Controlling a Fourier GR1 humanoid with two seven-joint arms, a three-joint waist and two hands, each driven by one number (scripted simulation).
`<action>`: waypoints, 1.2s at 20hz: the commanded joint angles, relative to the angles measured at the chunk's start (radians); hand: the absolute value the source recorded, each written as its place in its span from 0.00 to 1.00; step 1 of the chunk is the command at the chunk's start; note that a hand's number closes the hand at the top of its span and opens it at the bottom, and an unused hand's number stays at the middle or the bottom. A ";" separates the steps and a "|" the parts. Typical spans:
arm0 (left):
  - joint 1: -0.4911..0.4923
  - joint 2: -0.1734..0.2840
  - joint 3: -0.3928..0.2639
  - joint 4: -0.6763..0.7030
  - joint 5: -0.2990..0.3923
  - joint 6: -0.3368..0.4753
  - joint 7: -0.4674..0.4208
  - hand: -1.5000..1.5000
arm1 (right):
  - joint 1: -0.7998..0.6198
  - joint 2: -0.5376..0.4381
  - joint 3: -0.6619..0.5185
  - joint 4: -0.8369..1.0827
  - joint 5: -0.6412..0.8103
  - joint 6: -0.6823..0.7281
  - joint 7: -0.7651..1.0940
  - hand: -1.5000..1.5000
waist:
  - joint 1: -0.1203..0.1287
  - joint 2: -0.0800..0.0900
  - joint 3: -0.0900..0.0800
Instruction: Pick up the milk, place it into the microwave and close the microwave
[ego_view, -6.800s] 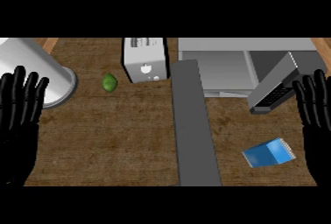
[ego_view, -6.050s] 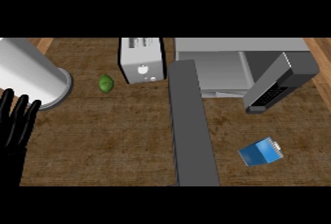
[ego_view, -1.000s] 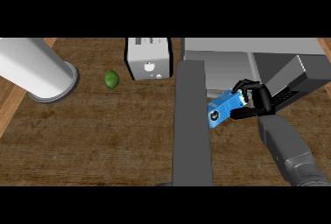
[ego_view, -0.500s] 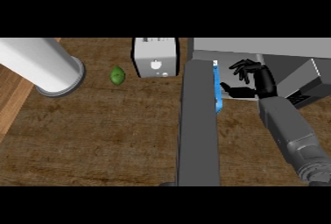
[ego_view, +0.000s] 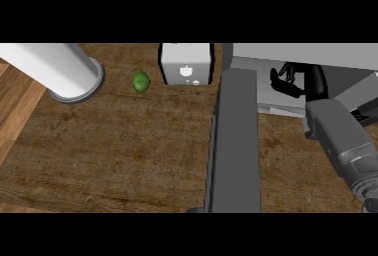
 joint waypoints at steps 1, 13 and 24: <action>-0.029 0.021 0.003 0.013 0.009 -0.001 0.003 0.00 | -0.040 -0.042 -0.007 0.008 0.002 -0.020 0.038 1.00 | 0.016 0.010 0.001; -0.065 0.046 -0.001 0.029 -0.001 0.000 0.017 0.00 | -0.043 -0.102 -0.028 0.022 -0.005 -0.055 0.046 1.00 | 0.048 0.034 0.004; -0.108 0.061 0.018 0.047 -0.024 0.010 0.008 0.00 | -0.063 -0.124 -0.044 0.026 -0.012 -0.067 0.050 1.00 | 0.074 0.045 0.007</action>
